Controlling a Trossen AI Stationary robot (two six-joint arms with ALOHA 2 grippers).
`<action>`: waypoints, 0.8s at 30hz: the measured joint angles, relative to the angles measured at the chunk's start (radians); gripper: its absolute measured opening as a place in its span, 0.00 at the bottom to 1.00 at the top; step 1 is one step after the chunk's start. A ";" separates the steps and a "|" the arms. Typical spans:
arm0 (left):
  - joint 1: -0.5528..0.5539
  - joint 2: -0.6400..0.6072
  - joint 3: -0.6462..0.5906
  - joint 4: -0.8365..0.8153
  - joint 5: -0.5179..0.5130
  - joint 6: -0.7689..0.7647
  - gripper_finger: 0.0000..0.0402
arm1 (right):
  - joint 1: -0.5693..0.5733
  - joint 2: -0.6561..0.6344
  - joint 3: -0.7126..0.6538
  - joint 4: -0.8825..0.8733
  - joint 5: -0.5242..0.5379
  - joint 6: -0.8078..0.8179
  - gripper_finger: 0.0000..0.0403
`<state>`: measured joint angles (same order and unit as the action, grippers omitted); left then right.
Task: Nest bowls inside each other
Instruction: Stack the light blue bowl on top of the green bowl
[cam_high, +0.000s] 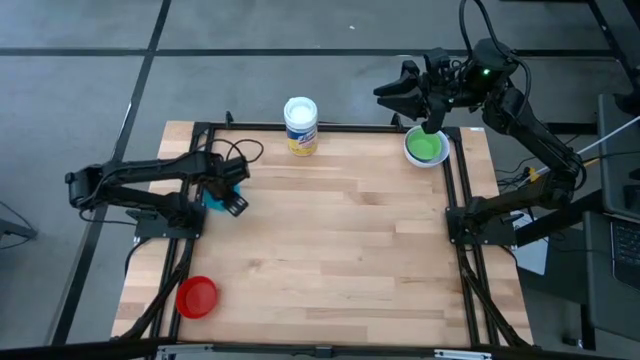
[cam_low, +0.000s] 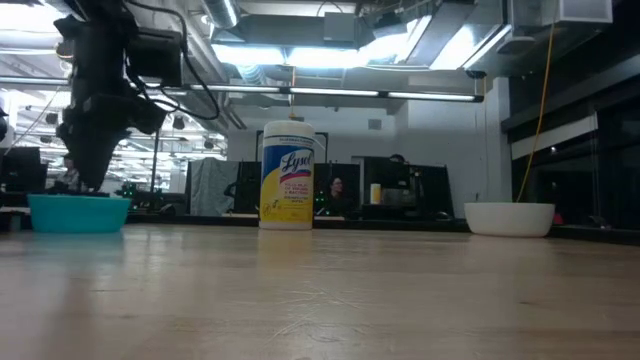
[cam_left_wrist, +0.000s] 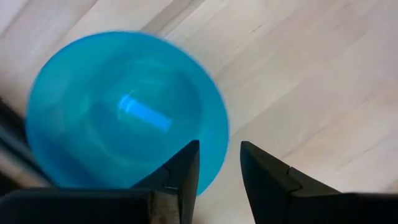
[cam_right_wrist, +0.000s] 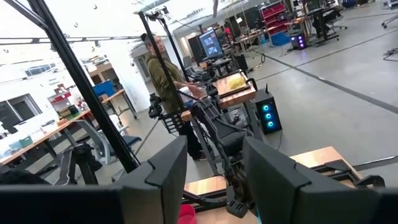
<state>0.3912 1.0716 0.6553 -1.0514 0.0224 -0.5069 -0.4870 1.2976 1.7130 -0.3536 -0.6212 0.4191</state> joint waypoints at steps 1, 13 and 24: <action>0.006 0.001 0.000 0.012 0.013 0.006 0.28 | 0.000 0.000 0.000 0.002 0.000 0.000 0.39; 0.012 0.108 -0.011 0.047 0.024 0.053 0.28 | 0.000 0.000 0.000 0.003 0.000 0.000 0.42; 0.012 0.192 -0.073 0.162 0.054 0.088 0.24 | -0.001 0.000 0.000 0.014 0.008 0.003 0.38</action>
<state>0.4034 1.2635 0.5825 -0.8889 0.0767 -0.4187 -0.4877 1.2976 1.7130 -0.3393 -0.6128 0.4217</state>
